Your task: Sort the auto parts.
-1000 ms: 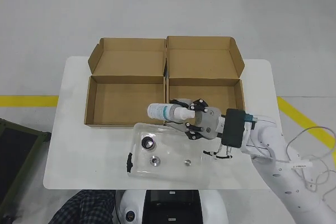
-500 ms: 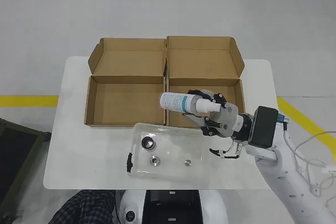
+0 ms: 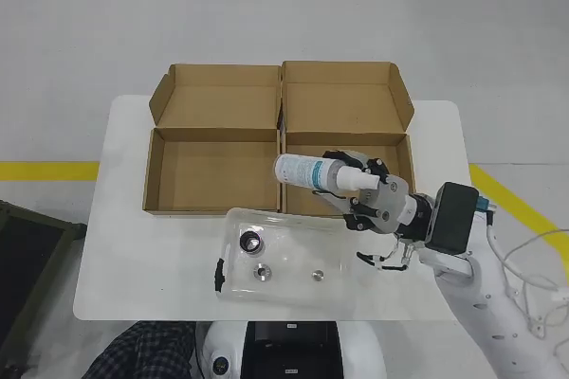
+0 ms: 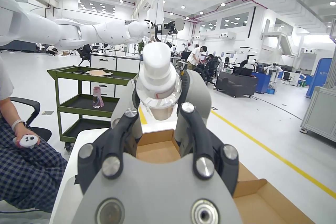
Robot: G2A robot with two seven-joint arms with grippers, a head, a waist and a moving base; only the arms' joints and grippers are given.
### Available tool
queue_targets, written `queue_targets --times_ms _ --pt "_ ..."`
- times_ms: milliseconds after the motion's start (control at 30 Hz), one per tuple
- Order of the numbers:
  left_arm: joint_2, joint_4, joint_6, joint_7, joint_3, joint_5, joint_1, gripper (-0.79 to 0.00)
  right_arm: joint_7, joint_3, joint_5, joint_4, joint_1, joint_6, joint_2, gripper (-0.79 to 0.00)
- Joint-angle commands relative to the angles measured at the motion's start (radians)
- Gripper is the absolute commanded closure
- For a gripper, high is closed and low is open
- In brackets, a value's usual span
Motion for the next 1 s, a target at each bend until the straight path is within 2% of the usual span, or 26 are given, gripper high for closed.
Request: queue_targets --times_ms 0,333,967 --pt "0.0 0.0 0.0 0.0 0.0 0.0 0.0 -0.785 0.001 0.003 -0.002 -0.004 -0.003 -0.003 0.0 0.0" --pt "0.0 0.0 0.0 0.0 0.0 0.0 0.0 -0.785 0.138 -0.002 0.02 0.049 -0.008 0.015 -0.002 0.0" --pt "0.0 0.0 0.0 0.0 0.0 0.0 0.0 -0.785 0.458 0.019 0.06 0.18 0.015 0.125 -0.002 0.0"
